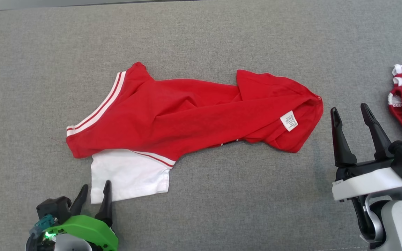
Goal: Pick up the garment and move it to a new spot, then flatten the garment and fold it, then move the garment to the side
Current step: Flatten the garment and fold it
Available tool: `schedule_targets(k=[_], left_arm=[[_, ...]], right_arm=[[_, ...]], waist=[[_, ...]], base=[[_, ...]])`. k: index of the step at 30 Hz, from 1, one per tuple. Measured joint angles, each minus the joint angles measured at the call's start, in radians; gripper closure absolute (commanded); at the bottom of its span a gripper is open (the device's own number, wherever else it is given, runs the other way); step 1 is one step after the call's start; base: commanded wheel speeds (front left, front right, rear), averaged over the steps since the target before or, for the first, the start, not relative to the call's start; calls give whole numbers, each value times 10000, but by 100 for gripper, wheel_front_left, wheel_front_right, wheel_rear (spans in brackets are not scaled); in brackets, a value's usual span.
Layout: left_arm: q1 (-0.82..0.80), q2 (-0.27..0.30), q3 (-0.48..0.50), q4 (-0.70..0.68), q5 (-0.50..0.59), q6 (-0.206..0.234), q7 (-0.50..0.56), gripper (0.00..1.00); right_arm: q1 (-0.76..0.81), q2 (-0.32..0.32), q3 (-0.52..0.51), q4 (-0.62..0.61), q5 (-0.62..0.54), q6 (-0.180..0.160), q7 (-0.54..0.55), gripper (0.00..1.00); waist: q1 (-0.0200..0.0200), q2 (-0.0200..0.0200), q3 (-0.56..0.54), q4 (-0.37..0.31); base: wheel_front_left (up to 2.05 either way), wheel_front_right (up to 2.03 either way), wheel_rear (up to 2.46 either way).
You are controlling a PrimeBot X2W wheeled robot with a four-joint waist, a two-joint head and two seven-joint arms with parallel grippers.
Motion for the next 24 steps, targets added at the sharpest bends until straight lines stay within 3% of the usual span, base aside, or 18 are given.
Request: schedule_targets(k=[1,2,11,24], left_arm=[[-67,8,-10,86,-12,-40,40,63],[-112,23,-8,146,-19,-58,36,100],[-427,105,-8,380,6,-58,-491,100],[-1041,140,-341,146,111,-59,-570,100]], right_arm=[[-10,2,0,8,25,0,0,0],[-33,2,-10,13,63,0,0,0],[-53,-2,-477,464,163,0,8,0],[-1790,-779,819,3563,673,-2,-236,0]], waist=[[0,0,16,-12],[0,0,25,-29],[0,0,142,-114],[0,0,681,17]], base=[[0,0,0],[0,0,0],[0,0,0],[0,0,0]])
